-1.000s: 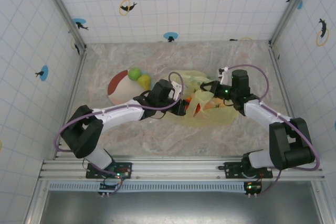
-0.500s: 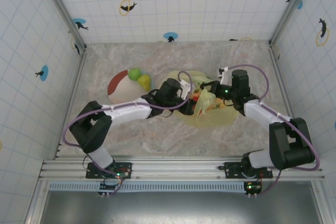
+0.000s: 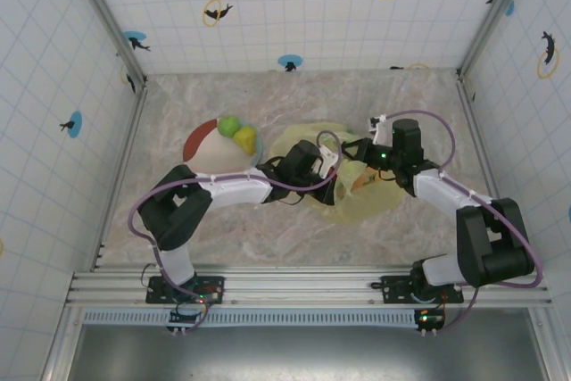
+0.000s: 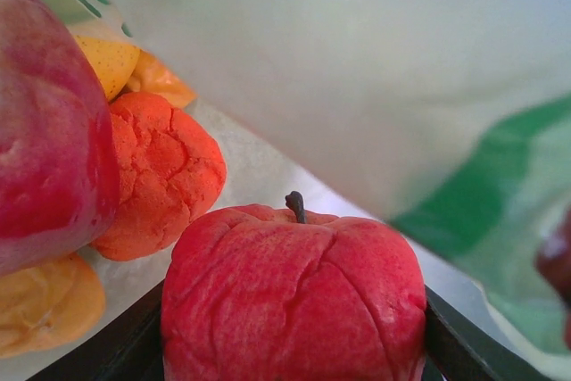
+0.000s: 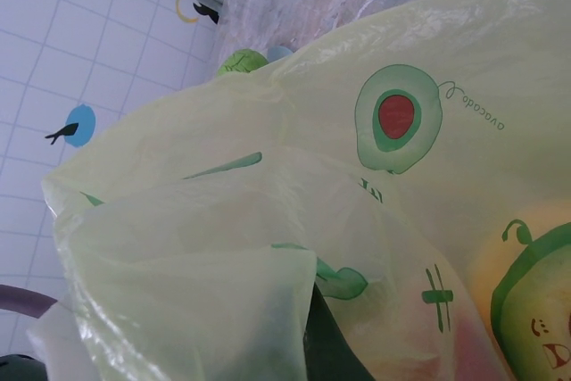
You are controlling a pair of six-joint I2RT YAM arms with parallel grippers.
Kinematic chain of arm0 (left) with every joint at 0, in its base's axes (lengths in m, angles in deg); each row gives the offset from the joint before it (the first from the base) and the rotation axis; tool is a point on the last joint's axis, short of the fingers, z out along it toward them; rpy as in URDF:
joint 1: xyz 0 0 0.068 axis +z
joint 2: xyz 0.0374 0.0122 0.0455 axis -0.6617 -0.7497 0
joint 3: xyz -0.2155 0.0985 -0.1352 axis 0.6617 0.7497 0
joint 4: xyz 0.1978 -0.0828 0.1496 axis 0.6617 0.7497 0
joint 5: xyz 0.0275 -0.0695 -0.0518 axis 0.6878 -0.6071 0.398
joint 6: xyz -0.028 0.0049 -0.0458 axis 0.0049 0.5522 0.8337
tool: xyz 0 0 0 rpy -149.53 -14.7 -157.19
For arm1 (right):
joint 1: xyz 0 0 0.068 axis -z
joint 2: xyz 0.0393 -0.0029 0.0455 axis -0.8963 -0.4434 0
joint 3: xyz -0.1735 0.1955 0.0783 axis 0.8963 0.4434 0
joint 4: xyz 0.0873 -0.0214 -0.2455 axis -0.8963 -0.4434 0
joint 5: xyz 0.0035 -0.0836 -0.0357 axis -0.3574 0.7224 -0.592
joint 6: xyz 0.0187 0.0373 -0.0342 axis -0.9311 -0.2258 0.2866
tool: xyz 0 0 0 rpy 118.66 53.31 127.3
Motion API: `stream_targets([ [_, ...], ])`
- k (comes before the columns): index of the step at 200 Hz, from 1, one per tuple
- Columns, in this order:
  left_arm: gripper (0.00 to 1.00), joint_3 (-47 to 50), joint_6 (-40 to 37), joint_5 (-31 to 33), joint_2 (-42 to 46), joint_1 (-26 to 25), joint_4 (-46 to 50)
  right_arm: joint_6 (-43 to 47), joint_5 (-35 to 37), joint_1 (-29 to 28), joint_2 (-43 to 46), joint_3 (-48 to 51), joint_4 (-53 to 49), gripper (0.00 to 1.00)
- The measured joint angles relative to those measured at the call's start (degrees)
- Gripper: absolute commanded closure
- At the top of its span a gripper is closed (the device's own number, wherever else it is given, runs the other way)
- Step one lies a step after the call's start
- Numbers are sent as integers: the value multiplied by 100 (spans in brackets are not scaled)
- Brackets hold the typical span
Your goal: Place the fruits into the plastic bag
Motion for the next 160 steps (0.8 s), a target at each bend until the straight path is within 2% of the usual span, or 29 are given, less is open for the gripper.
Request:
stream_targets([
  [67, 35, 2, 166, 179, -79, -15, -391, 0, 2, 0, -26, 0, 0, 100],
  [160, 24, 2, 138, 343, -208, -15, -284, 2, 2, 0, -52, 0, 0, 100],
])
